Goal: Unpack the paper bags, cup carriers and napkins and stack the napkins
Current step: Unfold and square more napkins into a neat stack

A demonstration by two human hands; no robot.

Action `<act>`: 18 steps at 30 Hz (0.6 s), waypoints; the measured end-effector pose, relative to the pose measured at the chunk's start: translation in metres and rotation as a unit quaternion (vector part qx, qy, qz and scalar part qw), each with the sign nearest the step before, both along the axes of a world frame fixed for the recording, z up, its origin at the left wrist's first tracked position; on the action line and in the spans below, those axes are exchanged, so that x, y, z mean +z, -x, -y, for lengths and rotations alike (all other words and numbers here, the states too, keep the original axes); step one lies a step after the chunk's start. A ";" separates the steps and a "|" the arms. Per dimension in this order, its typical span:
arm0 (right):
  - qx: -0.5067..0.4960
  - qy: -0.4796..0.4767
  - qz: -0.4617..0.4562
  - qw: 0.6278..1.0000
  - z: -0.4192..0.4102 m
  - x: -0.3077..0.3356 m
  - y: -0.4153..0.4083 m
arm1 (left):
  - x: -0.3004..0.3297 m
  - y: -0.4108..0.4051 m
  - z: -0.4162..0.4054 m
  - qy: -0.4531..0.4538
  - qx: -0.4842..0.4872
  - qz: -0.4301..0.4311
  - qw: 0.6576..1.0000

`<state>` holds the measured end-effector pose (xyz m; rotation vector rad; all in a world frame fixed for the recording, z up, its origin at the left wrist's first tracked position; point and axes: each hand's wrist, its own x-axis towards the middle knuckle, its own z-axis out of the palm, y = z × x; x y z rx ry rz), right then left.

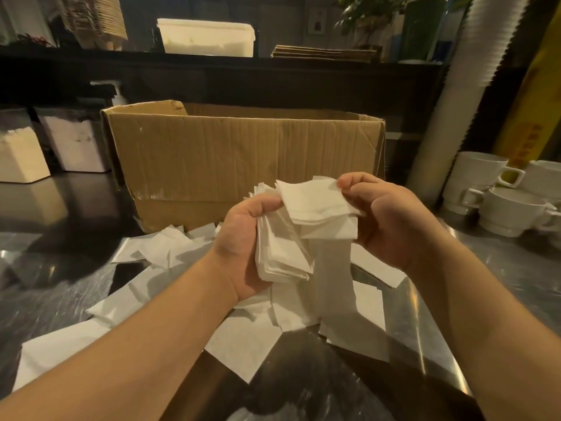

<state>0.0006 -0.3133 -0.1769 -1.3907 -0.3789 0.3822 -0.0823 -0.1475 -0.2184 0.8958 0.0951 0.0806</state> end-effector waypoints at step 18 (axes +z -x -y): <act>0.139 0.194 0.266 0.934 0.001 -0.010 0.004 | 0.003 0.002 -0.014 0.051 -0.016 -0.019 0.998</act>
